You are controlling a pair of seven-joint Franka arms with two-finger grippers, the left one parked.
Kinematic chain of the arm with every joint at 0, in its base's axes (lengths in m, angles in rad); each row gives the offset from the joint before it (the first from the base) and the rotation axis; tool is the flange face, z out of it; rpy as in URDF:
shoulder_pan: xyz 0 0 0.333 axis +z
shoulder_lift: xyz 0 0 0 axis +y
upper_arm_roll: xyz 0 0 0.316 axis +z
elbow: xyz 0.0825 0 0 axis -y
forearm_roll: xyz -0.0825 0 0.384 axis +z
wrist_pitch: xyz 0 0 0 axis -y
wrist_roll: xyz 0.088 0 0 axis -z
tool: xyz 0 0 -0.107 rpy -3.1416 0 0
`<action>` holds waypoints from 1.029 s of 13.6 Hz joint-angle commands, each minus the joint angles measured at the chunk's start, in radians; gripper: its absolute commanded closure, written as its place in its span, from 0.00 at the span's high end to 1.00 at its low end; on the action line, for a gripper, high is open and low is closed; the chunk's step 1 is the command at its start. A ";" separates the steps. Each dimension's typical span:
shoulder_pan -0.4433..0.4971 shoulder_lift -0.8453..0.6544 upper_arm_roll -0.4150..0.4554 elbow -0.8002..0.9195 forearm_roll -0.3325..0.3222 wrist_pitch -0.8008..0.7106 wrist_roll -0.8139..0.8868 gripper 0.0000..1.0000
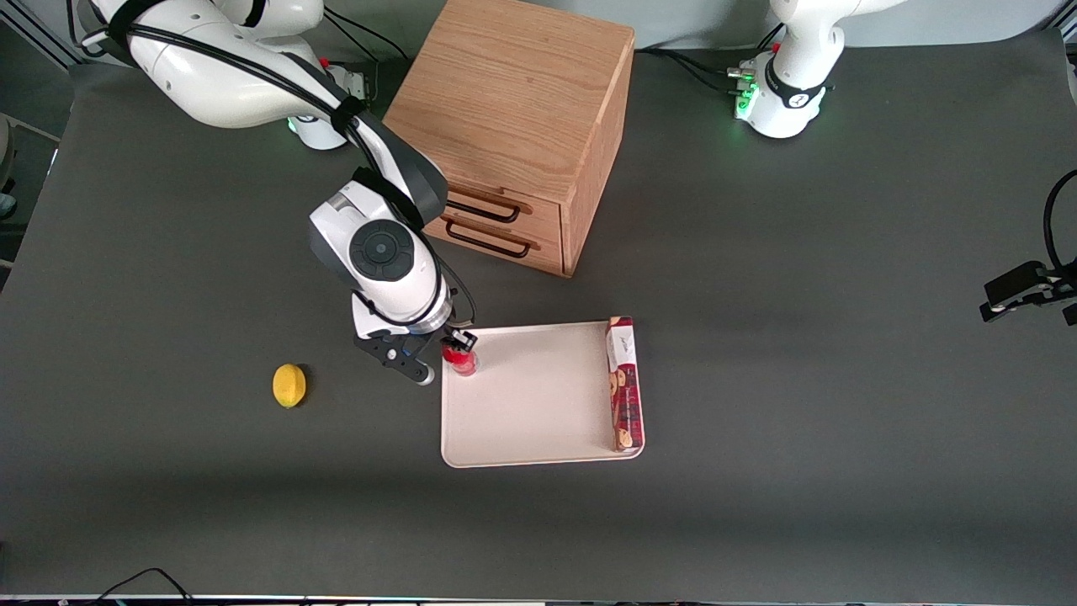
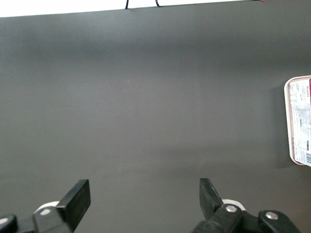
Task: Place coke bottle on tray
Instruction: 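Lower the bottle onto the tray, open the right gripper and withdraw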
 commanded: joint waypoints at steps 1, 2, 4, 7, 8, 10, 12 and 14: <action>-0.009 -0.028 0.021 0.114 -0.026 -0.137 -0.010 1.00; -0.009 -0.049 0.021 0.179 -0.023 -0.228 -0.095 1.00; -0.021 -0.124 0.014 0.260 -0.018 -0.405 -0.307 1.00; -0.098 -0.290 -0.035 0.283 0.090 -0.597 -0.634 1.00; -0.104 -0.359 -0.114 0.278 0.165 -0.637 -0.753 1.00; -0.103 -0.462 -0.298 0.230 0.264 -0.692 -1.011 1.00; -0.104 -0.546 -0.409 0.127 0.287 -0.680 -1.154 1.00; -0.113 -0.591 -0.468 0.030 0.304 -0.630 -1.210 1.00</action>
